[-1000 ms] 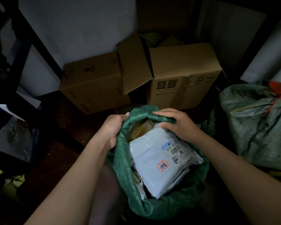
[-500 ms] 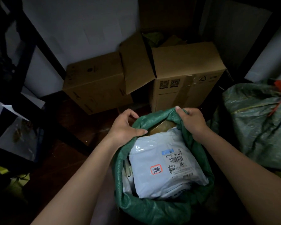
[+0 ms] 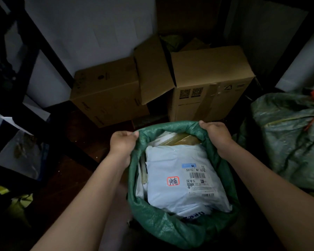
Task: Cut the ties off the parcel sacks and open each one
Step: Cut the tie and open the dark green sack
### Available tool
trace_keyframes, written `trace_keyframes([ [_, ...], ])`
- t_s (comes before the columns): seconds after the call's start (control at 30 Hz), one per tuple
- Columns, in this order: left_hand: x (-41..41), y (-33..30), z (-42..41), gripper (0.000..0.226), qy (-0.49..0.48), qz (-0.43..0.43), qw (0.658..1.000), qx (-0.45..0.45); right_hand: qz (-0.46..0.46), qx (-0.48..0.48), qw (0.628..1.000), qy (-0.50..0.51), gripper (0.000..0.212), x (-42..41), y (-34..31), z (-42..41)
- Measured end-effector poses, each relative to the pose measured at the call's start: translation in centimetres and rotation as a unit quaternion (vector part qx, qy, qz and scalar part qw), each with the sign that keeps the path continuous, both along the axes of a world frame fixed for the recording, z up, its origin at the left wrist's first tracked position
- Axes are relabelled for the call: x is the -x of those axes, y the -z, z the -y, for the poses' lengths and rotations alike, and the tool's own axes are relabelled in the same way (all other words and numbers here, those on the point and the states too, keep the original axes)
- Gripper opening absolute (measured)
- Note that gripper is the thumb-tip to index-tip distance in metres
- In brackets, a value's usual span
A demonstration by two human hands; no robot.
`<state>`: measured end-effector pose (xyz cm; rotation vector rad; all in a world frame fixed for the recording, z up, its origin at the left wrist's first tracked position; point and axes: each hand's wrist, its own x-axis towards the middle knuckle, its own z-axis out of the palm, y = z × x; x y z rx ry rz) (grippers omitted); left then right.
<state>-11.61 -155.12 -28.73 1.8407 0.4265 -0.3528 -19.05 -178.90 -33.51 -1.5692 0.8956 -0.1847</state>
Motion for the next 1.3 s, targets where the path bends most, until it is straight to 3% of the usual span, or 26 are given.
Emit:
trace_keyframes([
  [0.1,-0.3,0.4,-0.2,0.016,-0.033,-0.108,0.988,0.105,-0.003,0.024,0.999,-0.033,0.035,0.4,0.0,0.2],
  [0.17,-0.7,0.7,-0.4,0.021,-0.015,-0.083,0.994,0.068,0.017,0.084,0.994,-0.073,0.033,0.7,0.2,0.2],
  [0.23,-0.6,0.6,-0.4,0.029,0.02,-0.043,0.999,0.021,0.05,0.177,0.977,-0.107,0.016,1.1,-0.1,-0.1],
  [0.33,-0.3,0.4,-0.3,0.032,0.064,-0.024,0.998,-0.014,0.126,0.29,0.934,-0.166,0.036,1.4,-0.8,-0.4],
  [0.4,-0.1,0.2,-0.3,0.032,0.074,-0.023,0.997,-0.02,0.153,0.314,0.908,-0.232,0.034,1.3,-1.0,-0.8],
  [0.5,-0.3,0.0,-0.6,0.026,0.058,-0.024,0.998,-0.008,0.119,0.337,0.879,-0.316,0.031,1.3,-0.8,-1.4],
  [0.63,-0.2,-0.4,-0.6,0.011,0.098,-0.058,0.992,0.046,0.137,0.366,0.891,-0.231,0.013,1.0,-0.2,-1.0],
  [0.7,0.1,-0.6,-0.5,0.011,0.141,-0.046,0.988,0.052,0.106,0.367,0.906,-0.183,0.017,0.9,0.2,-0.7],
  [0.8,0.3,-1.2,-0.9,0.029,0.174,-0.005,0.985,-0.014,0.038,0.359,0.924,-0.125,0.034,0.7,1.2,0.1],
  [0.9,0.8,-1.7,-1.9,0.041,0.213,-0.02,0.975,-0.062,-0.014,0.324,0.944,-0.067,0.053,0.4,1.6,0.7],
  [1.03,2.2,-1.0,-2.6,0.024,0.207,0.0,0.967,-0.149,-0.032,0.205,0.978,0.017,0.04,0.3,2.2,1.1],
  [1.17,2.3,-0.1,-2.5,0.023,0.17,0.009,0.965,-0.201,-0.024,0.142,0.989,0.033,0.04,-0.1,2.2,0.4],
  [1.23,2.1,-0.1,-2.0,0.015,0.13,-0.005,0.976,-0.176,-0.026,0.101,0.993,0.046,0.039,-0.1,2.2,0.4],
  [1.3,1.7,-0.4,-1.4,0.012,0.046,-0.069,0.997,-0.011,-0.02,0.066,0.996,0.06,0.034,0.1,2.2,0.8],
])
